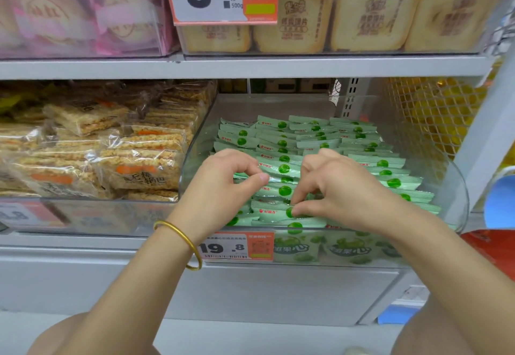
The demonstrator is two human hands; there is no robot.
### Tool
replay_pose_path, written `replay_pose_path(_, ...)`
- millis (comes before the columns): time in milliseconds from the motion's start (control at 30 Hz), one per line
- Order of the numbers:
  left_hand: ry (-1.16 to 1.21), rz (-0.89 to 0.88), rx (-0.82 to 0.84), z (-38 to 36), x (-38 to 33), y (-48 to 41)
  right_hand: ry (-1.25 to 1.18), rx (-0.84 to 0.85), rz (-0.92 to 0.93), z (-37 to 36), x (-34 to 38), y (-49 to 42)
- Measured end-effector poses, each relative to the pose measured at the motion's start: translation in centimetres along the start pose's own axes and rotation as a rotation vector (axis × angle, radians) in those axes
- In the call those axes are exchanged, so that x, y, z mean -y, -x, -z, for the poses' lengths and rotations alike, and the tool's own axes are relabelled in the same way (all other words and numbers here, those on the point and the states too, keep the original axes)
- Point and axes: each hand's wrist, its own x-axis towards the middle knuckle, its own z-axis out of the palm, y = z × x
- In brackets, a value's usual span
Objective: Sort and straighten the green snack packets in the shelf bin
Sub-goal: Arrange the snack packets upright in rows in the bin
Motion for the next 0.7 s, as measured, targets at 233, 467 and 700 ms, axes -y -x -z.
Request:
replay_pose_path(233, -0.205, -0.022, 0.053, -0.2, 0.2, 0.0, -0.124, 0.013, -0.013, 0.5, -0.8, 0.1)
replay_pose_path(467, -0.294, 0.003, 0.129, -0.1, 0.4, -0.4, -0.074, -0.029, -0.068, 0.3, -0.8, -1.2)
replay_pose_path(700, -0.246, 0.026, 0.196, 0.2, 0.8, -0.6, 0.028, 0.069, -0.028, -0.2, -0.4, -1.7)
